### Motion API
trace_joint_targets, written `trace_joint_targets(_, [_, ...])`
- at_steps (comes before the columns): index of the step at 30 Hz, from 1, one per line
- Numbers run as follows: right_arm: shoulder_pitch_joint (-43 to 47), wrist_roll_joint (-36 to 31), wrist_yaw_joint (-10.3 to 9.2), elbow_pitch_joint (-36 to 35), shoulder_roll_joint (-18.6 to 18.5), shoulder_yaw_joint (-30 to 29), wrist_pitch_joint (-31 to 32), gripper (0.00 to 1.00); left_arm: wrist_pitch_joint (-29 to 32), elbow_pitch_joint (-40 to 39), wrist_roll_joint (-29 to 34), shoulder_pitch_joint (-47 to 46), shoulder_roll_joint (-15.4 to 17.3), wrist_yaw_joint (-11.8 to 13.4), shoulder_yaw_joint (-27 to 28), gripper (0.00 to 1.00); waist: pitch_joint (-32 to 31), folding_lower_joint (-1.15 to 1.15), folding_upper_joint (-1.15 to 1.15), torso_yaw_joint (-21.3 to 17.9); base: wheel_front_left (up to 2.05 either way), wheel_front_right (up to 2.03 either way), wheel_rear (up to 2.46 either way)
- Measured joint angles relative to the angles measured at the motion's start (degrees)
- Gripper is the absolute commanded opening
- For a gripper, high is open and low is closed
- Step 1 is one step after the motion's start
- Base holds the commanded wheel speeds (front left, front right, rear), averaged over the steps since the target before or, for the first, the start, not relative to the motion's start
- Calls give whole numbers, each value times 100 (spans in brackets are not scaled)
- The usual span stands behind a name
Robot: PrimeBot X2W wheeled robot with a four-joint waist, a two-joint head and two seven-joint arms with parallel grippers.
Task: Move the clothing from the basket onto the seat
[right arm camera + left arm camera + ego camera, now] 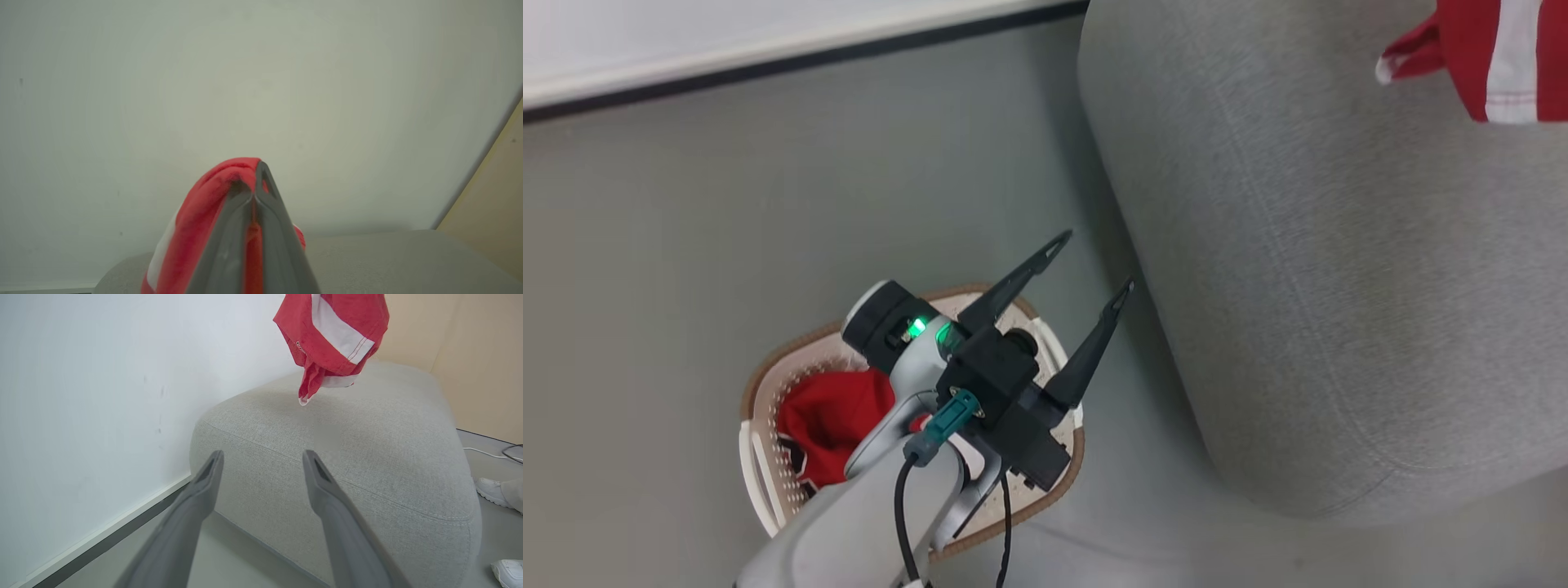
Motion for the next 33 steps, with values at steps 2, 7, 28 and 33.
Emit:
trace_joint_targets(2, [-59,0,-31,70,48,1,-2,0,12,-90,21,-70,42,1,15,100,182,0,0,51,0,0,0])
trace_joint_targets(7, [-73,32,-33,404,298,51,-55,0,69,-227,119,-269,148,9,59,100,636,0,0,114,0,0,0])
trace_joint_targets(28, [354,-26,-24,1603,1010,446,-261,100,-1,75,276,-410,267,1,96,100,1018,-1,0,23,0,0,0])
trace_joint_targets(33, [599,-131,26,1624,1038,599,-309,100,-96,307,171,-271,243,11,152,100,768,-2,-1,-11,0,0,0])
